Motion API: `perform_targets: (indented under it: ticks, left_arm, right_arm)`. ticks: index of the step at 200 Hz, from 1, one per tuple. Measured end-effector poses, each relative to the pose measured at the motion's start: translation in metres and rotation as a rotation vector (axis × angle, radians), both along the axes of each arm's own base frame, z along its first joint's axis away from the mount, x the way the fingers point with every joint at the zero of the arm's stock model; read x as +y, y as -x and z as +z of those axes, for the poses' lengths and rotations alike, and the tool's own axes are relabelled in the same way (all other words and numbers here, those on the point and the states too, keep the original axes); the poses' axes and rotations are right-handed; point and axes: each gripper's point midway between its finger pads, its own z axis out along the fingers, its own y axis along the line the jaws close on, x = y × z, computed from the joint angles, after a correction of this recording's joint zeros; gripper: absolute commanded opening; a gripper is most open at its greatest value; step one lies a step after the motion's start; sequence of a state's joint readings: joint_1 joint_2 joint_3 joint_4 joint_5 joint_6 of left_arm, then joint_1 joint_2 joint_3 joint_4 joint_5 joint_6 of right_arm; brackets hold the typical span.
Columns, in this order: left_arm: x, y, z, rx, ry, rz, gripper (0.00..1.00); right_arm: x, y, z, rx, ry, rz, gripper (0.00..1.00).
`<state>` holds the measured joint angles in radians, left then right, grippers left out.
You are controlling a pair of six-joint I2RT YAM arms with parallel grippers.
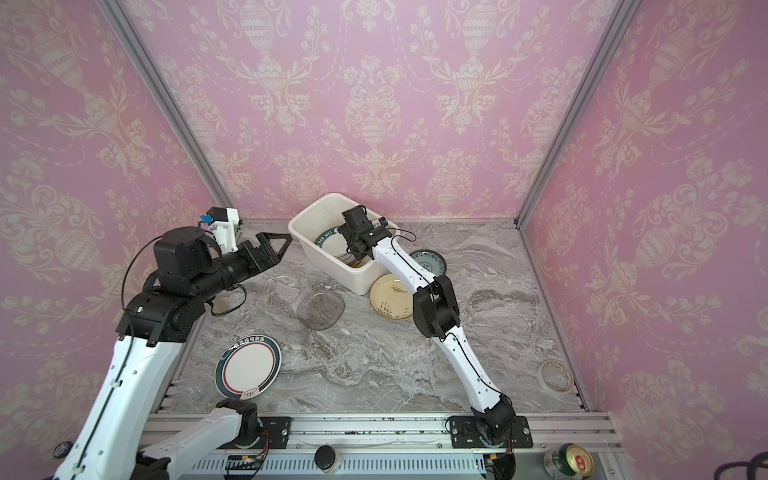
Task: Place the plates into the plastic bin on the countertop
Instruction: 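Raise the right gripper out of the bin while the left moves toward the red-rimmed plate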
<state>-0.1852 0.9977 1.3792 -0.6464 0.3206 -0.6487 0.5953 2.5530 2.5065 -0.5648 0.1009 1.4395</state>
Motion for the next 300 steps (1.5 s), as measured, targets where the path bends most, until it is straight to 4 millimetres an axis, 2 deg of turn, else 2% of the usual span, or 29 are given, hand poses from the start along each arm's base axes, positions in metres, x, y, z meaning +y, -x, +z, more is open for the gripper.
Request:
perform_targets:
  ticks: [26, 124, 159, 180, 191, 211, 233, 242, 249, 260, 272, 281, 300]
  left_arm:
    - [0.004, 0.007, 0.007, -0.024, 0.0, 0.013, 0.99]
    - [0.01, 0.011, 0.006, -0.015, -0.017, 0.043, 0.99]
    - [0.022, 0.015, -0.005, 0.048, -0.053, 0.106, 0.99]
    - [0.038, 0.023, -0.011, 0.11, -0.094, 0.176, 0.99]
    - [0.046, 0.03, -0.016, 0.153, -0.118, 0.212, 0.99]
    - [0.058, 0.045, -0.031, 0.26, -0.152, 0.266, 0.99]
    - [0.069, 0.065, -0.063, 0.431, -0.182, 0.325, 0.99]
    - [0.072, 0.073, -0.075, 0.496, -0.186, 0.348, 0.99]
    - [0.075, 0.08, -0.085, 0.544, -0.188, 0.366, 0.99]
    - [0.079, 0.09, -0.101, 0.609, -0.191, 0.397, 0.99]
    - [0.083, 0.102, -0.117, 0.674, -0.185, 0.43, 0.99]
    - [0.087, 0.11, -0.127, 0.718, -0.182, 0.456, 0.99]
    - [0.096, 0.12, -0.146, 0.791, -0.183, 0.508, 0.99]
  right_arm:
    - [0.0, 0.0, 0.011, -0.015, -0.011, 0.001, 0.83]
    - [0.006, -0.002, 0.008, -0.02, -0.025, 0.051, 0.81]
    - [0.019, -0.002, 0.031, -0.111, -0.013, 0.185, 0.81]
    - [0.023, 0.009, 0.064, -0.184, 0.018, 0.297, 0.81]
    - [0.023, 0.021, 0.09, -0.231, 0.035, 0.357, 0.81]
    - [0.024, 0.057, 0.156, -0.354, 0.05, 0.481, 0.8]
    - [0.033, 0.114, 0.229, -0.512, 0.044, 0.649, 0.8]
    - [0.038, 0.141, 0.249, -0.566, 0.04, 0.723, 0.8]
    - [0.043, 0.161, 0.258, -0.593, 0.041, 0.779, 0.79]
    - [0.052, 0.191, 0.26, -0.616, 0.044, 0.873, 0.79]
    - [0.063, 0.22, 0.248, -0.613, 0.049, 0.971, 0.79]
    - [0.073, 0.239, 0.23, -0.586, 0.05, 1.04, 0.79]
    - [0.095, 0.271, 0.178, -0.492, 0.058, 1.168, 0.79]
